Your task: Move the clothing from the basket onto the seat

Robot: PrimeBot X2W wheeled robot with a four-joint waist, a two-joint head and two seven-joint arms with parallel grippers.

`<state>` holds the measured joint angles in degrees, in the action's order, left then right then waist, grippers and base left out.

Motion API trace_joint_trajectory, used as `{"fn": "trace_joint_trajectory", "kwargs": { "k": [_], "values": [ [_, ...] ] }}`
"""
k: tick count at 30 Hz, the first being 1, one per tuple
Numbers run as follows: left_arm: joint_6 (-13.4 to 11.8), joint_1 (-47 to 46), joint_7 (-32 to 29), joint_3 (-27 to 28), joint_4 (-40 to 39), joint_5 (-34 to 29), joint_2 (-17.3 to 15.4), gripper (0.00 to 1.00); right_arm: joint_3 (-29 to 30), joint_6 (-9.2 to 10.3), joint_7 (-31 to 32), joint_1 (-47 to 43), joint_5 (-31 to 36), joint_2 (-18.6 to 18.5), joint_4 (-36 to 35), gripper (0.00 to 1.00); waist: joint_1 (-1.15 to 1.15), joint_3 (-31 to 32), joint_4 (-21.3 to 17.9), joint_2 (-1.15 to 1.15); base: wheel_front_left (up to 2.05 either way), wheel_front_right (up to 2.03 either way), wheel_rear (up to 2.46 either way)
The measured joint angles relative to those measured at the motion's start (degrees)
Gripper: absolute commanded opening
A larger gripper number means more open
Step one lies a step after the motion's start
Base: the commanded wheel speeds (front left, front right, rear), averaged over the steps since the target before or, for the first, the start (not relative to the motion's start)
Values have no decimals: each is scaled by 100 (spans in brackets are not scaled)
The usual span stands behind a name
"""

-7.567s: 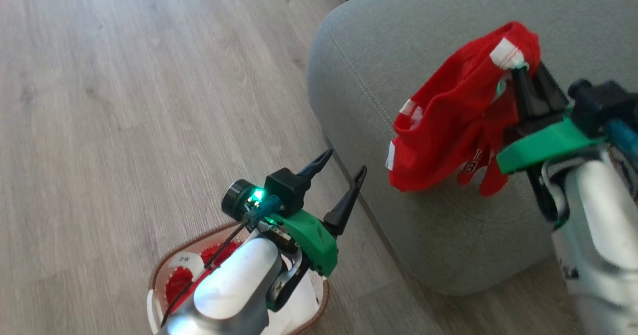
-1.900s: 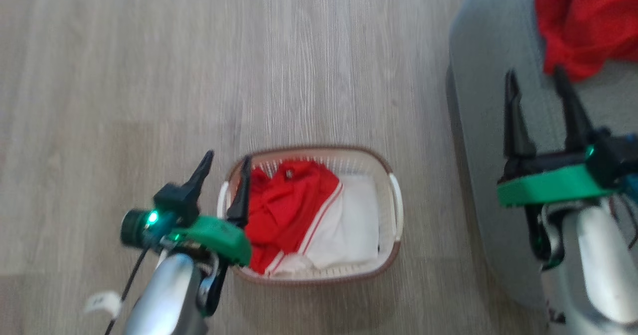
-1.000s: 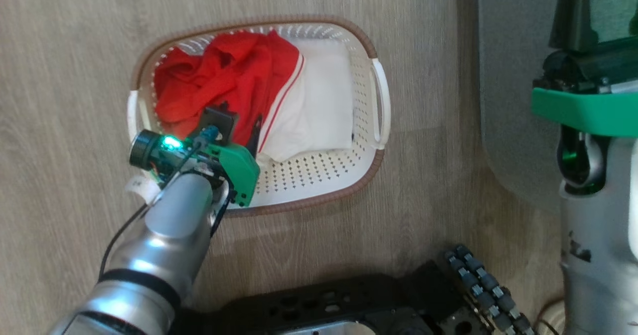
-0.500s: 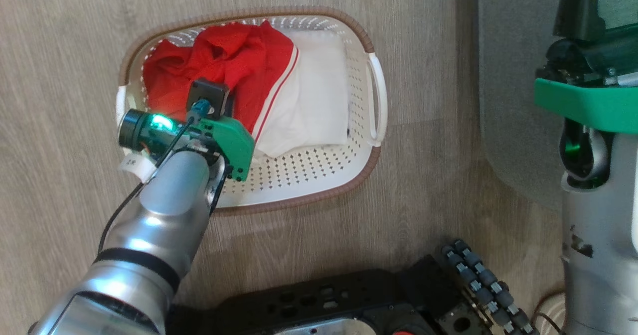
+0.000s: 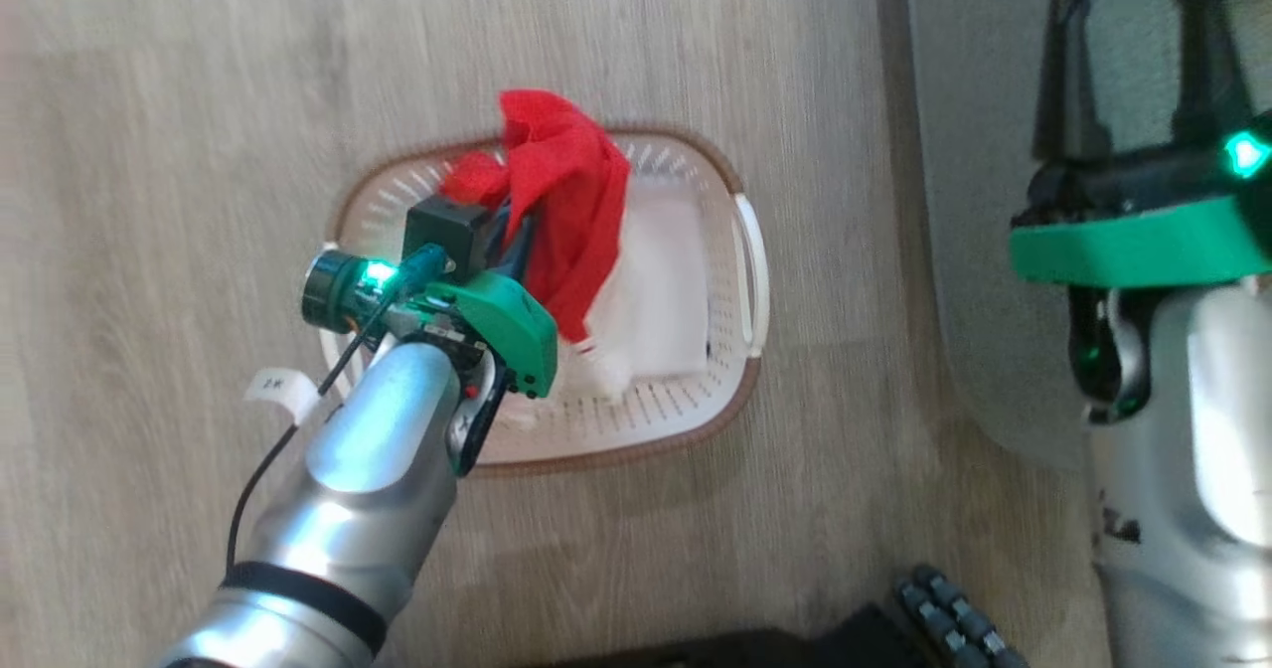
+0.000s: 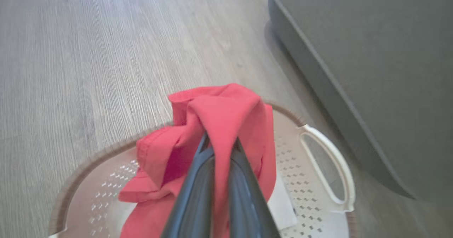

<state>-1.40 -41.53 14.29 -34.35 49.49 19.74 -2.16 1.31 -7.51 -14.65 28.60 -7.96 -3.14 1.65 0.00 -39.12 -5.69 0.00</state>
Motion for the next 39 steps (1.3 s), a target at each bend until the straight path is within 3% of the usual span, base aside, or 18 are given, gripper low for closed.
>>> {"fn": "trace_joint_trajectory", "kwargs": {
  "k": [10,24,39],
  "values": [
    [293,499,-1,162,-705,116,1,0,-12,0,0,-719,92,1,748,100,0,1336,222,0,0,0,0],
    [437,791,-145,-87,-1157,567,3,0,-194,0,2,-1910,33,5,1533,100,0,3461,554,0,0,0,0],
    [279,430,-580,-516,-1628,935,2,0,-944,0,2,-2120,-352,7,1735,100,-1,4313,899,0,0,0,0]
  ]
}}
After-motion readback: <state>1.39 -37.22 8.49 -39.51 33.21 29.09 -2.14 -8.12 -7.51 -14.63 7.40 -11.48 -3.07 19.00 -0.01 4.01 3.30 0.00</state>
